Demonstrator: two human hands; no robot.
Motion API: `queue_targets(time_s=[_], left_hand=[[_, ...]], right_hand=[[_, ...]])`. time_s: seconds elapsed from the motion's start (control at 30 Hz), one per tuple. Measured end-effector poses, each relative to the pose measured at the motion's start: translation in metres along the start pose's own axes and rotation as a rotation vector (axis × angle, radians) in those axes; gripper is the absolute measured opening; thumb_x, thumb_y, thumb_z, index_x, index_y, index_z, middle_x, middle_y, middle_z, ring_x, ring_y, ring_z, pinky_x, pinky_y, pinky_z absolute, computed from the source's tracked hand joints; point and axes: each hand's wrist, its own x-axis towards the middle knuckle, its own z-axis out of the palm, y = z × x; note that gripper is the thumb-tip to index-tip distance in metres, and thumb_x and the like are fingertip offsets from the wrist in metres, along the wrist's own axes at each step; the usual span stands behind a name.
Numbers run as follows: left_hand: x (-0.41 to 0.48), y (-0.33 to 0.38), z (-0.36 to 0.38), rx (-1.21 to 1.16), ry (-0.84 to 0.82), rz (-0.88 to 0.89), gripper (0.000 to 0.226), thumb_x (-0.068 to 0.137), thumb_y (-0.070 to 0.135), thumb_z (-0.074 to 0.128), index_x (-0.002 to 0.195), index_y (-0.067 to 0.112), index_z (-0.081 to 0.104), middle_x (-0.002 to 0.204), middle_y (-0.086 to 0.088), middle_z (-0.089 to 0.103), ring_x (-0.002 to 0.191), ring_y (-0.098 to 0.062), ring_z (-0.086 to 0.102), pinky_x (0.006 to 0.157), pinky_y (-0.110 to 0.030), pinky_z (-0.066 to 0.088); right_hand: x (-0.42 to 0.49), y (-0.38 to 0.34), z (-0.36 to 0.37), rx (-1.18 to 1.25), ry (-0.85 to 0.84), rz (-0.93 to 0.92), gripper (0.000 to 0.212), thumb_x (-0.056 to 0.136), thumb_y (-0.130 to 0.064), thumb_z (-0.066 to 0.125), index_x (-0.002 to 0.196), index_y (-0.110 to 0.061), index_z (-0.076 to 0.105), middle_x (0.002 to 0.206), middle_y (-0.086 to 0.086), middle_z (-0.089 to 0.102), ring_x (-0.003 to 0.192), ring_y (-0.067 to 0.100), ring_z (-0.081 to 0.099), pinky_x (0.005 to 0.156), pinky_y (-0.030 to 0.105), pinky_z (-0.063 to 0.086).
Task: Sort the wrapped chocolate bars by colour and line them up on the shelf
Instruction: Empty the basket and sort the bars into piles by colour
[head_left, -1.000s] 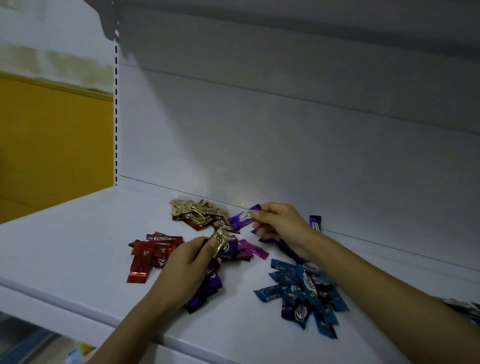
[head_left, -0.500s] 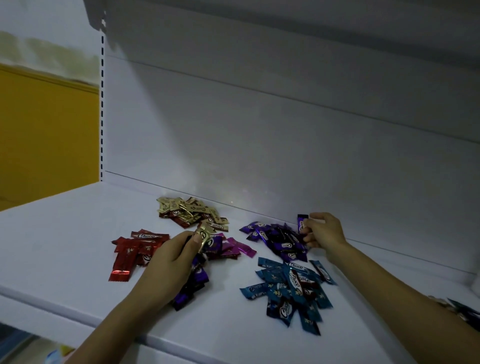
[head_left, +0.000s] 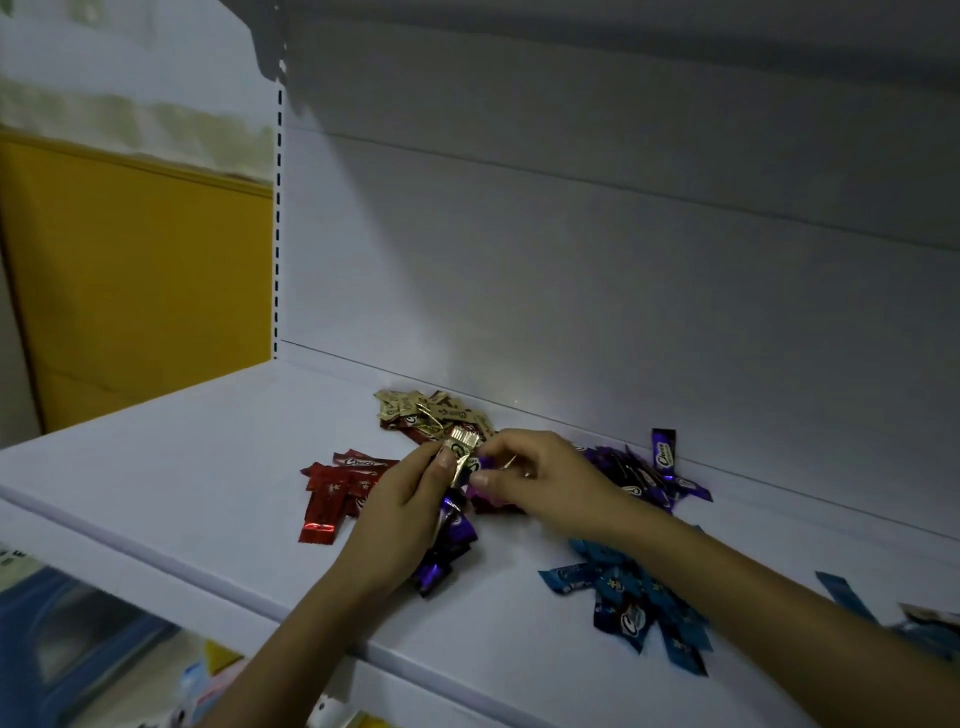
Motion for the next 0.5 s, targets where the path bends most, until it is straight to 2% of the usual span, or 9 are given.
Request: queue_targets(time_s=[0.07,0.13,0.23,0.3,0.33,0.4,0.47,0.5], left_hand=[[0.000,0.002,0.000,-0.017,0.016,0.001,0.024,0.100,0.030,0.038,0.105,0.037,0.061,0.092,0.018,0.068,0.091,0.000,0.062,0.072,-0.004,0.043],[0.000,0.000,-0.001,-0.033,0.052,-0.035,0.022,0.096,0.039,0.043,0.111,0.040,0.058,0.102,0.016,0.068,0.098,0.002,0.061,0.072,-0.004,0.043],[0.000,-0.002,-0.002,-0.052,0.077,-0.102,0.027,0.086,0.048,0.051,0.112,0.040,0.055,0.113,0.005,0.066,0.105,-0.013,0.062,0.078,-0.019,0.049],[-0.001,-0.002,-0.002,-0.022,0.087,-0.097,0.026,0.085,0.044,0.060,0.110,0.038,0.056,0.111,0.009,0.065,0.101,-0.007,0.062,0.076,-0.017,0.049],[-0.001,-0.002,-0.003,-0.012,0.090,-0.094,0.025,0.084,0.041,0.064,0.108,0.038,0.057,0.109,0.012,0.065,0.096,-0.002,0.063,0.071,-0.012,0.048],[-0.002,-0.002,-0.002,-0.036,0.089,-0.102,0.024,0.083,0.036,0.069,0.104,0.035,0.058,0.103,0.016,0.064,0.087,0.003,0.063,0.062,-0.009,0.048],[-0.002,-0.003,-0.002,-0.074,0.084,-0.117,0.027,0.081,0.034,0.073,0.103,0.031,0.059,0.101,0.012,0.065,0.085,0.000,0.065,0.060,-0.011,0.050],[-0.002,-0.002,-0.001,-0.088,0.078,-0.126,0.029,0.079,0.033,0.074,0.103,0.030,0.059,0.101,0.010,0.066,0.084,-0.003,0.066,0.059,-0.012,0.050]], right_hand=[[0.000,-0.003,0.004,0.042,0.011,0.006,0.009,0.088,-0.018,0.065,0.088,-0.025,0.061,0.089,0.010,0.070,0.074,0.019,0.068,0.077,0.037,0.056],[0.001,0.000,-0.002,0.090,0.049,0.056,0.007,0.088,-0.016,0.065,0.085,-0.021,0.062,0.084,0.011,0.068,0.064,0.015,0.066,0.066,0.031,0.055],[0.002,0.021,-0.028,0.064,0.215,0.174,0.005,0.090,-0.016,0.062,0.086,-0.018,0.062,0.080,0.007,0.068,0.054,0.007,0.062,0.056,0.023,0.052],[0.002,0.040,-0.052,0.020,0.342,0.243,0.004,0.091,-0.017,0.061,0.087,-0.018,0.062,0.079,0.006,0.068,0.054,0.008,0.060,0.058,0.023,0.052],[0.002,0.049,-0.065,-0.012,0.395,0.271,0.003,0.091,-0.018,0.061,0.090,-0.017,0.062,0.082,0.007,0.068,0.058,0.011,0.061,0.063,0.028,0.052],[0.002,0.063,-0.087,-0.102,0.444,0.337,0.020,0.090,-0.021,0.063,0.107,-0.012,0.061,0.098,0.011,0.065,0.076,0.021,0.064,0.076,0.037,0.052],[0.002,0.072,-0.098,-0.294,0.396,0.395,0.045,0.087,-0.025,0.067,0.127,-0.014,0.051,0.120,0.013,0.053,0.103,0.026,0.058,0.088,0.036,0.047],[0.001,0.073,-0.097,-0.367,0.371,0.382,0.050,0.087,-0.027,0.067,0.131,-0.016,0.048,0.126,0.013,0.048,0.110,0.026,0.053,0.088,0.032,0.044]])
